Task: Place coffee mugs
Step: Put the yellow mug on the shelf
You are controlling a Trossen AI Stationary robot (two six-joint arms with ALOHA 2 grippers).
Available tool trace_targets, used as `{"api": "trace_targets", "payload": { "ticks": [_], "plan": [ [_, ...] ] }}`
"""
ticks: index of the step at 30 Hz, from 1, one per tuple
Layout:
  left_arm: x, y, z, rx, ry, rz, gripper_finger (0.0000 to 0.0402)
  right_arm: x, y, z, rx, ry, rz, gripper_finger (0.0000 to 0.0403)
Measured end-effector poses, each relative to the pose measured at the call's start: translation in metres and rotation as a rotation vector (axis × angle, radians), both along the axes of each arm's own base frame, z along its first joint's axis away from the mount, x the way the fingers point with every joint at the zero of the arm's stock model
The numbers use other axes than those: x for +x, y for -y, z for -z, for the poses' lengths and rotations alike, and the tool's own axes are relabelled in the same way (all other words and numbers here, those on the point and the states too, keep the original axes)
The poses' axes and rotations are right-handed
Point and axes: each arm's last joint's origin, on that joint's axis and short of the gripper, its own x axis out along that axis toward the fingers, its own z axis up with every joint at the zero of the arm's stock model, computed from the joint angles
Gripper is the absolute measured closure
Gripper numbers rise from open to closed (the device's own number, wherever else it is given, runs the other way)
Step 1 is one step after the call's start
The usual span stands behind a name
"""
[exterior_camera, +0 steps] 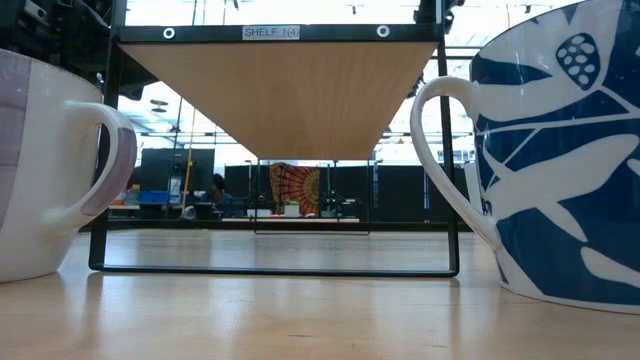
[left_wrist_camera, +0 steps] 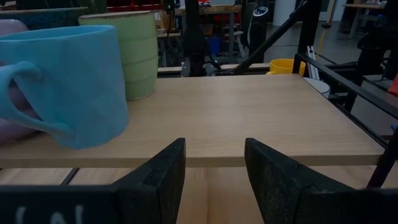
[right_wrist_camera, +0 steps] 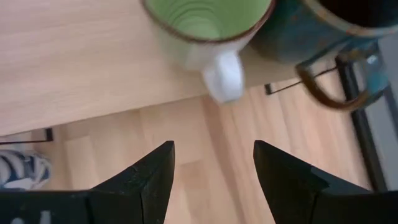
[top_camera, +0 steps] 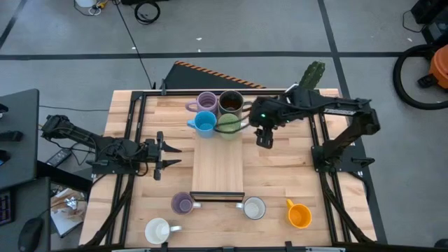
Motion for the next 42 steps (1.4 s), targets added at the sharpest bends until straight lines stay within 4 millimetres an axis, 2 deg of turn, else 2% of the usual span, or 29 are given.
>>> {"api": "trace_targets", "payload": {
  "ticks": [6, 10, 19, 27, 32, 36, 42],
  "plan": [
    [0.000, 0.000, 0.000, 0.000, 0.000, 0.000, 0.0230, -0.025, -0.020, 0.007, 0.021, 0.059, 0.048, 0.0178],
    [0.000, 0.000, 0.000, 0.011, 0.001, 0.001, 0.0230, -0.034, -0.040, 0.017, 0.070, 0.053, 0.073, 0.0178],
    [0.000, 0.000, -0.001, 0.034, 0.007, -0.004, 0.0230, -0.034, -0.105, 0.043, 0.156, -0.013, 0.117, 0.0178],
    [0.000, 0.000, -0.001, 0.047, 0.009, -0.003, 0.0230, -0.027, -0.157, 0.082, 0.258, -0.217, 0.207, 0.0178],
    [0.000, 0.000, -0.001, 0.057, 0.008, -0.002, 0.0230, -0.025, -0.173, 0.097, 0.376, -0.338, 0.383, 0.0178],
    [0.000, 0.000, -0.001, 0.058, 0.008, -0.002, 0.0230, -0.030, -0.183, 0.107, 0.363, -0.429, 0.388, 0.0178],
    [0.000, 0.000, -0.001, 0.057, 0.006, -0.002, 0.0230, -0.033, -0.186, 0.120, 0.332, -0.408, 0.407, 0.0190]
  ]
}}
